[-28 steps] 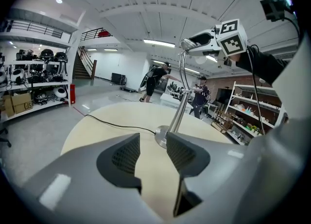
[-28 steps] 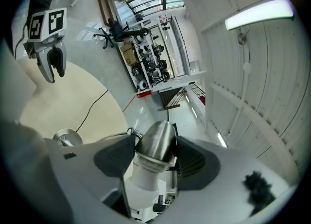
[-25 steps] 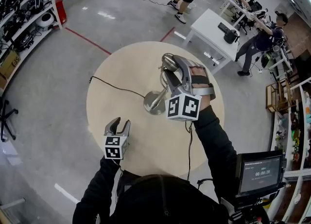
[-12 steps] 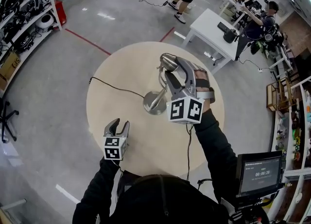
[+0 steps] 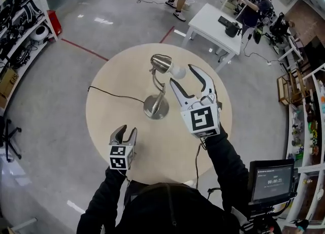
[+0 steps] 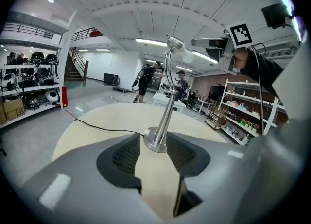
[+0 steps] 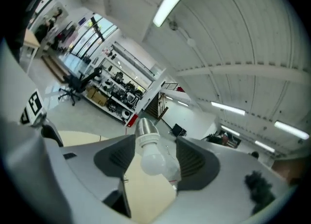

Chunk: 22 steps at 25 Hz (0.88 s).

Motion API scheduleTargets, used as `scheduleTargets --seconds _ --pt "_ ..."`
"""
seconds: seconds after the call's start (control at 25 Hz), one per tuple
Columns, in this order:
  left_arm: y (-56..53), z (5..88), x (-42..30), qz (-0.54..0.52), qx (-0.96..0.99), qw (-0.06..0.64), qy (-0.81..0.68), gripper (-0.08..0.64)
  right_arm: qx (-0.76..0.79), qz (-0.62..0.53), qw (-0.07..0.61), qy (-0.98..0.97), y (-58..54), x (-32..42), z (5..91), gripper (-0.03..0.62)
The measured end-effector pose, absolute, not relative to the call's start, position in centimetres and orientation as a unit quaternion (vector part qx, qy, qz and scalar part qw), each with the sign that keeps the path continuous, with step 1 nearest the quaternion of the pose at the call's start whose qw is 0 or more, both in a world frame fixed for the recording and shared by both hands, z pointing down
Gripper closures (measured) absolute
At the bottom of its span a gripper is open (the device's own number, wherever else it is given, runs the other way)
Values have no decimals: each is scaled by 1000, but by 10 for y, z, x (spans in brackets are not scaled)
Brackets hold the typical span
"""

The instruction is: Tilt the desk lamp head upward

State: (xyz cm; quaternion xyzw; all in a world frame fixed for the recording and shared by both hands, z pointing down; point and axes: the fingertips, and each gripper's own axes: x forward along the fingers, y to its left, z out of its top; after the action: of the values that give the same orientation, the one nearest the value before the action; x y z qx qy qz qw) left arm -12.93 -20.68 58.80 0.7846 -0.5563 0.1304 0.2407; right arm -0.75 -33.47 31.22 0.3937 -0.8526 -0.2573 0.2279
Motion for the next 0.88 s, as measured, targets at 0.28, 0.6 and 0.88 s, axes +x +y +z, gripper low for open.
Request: scheduleTargets --seconds 0.28,0.6,0.88 --pt "-202 579 -106 129 800 220 -544 388 432 -72 139 -888 -321 53 346 387" --pt "-199 544 -96 113 816 207 -528 390 443 44 89 -891 -287 90 387 539" --pt "-201 507 -52 77 835 200 -508 399 422 136 52 -895 -258 119 427 588"
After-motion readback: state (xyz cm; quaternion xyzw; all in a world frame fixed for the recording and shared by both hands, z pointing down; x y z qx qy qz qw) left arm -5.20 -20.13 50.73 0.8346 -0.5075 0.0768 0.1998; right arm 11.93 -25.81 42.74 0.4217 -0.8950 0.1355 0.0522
